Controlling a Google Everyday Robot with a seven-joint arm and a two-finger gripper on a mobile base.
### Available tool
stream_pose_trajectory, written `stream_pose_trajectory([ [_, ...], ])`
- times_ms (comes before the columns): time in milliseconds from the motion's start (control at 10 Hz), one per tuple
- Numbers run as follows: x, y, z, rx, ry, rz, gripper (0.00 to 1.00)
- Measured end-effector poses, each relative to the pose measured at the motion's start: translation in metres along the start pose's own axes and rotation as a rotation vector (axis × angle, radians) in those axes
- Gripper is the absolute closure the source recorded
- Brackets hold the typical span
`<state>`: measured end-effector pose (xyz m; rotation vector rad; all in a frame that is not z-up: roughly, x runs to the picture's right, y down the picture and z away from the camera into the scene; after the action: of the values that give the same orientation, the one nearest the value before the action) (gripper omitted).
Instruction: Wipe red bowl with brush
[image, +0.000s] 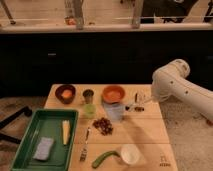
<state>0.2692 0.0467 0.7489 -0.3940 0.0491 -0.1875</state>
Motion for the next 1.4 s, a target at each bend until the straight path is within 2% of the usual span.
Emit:
stream_pose_trajectory([
  [200, -0.007, -0.015, 0.002, 0.012, -0.001, -0.016, 1.0],
  [600, -0.028, -0.063, 0.011, 0.032, -0.003, -0.042, 1.0],
  [1100, -0.018, -0.088, 0.001, 0.058, 0.019, -0.018, 1.0],
  [1400, -0.023, -0.098, 0.009, 0.045, 0.021, -0.03, 1.0],
])
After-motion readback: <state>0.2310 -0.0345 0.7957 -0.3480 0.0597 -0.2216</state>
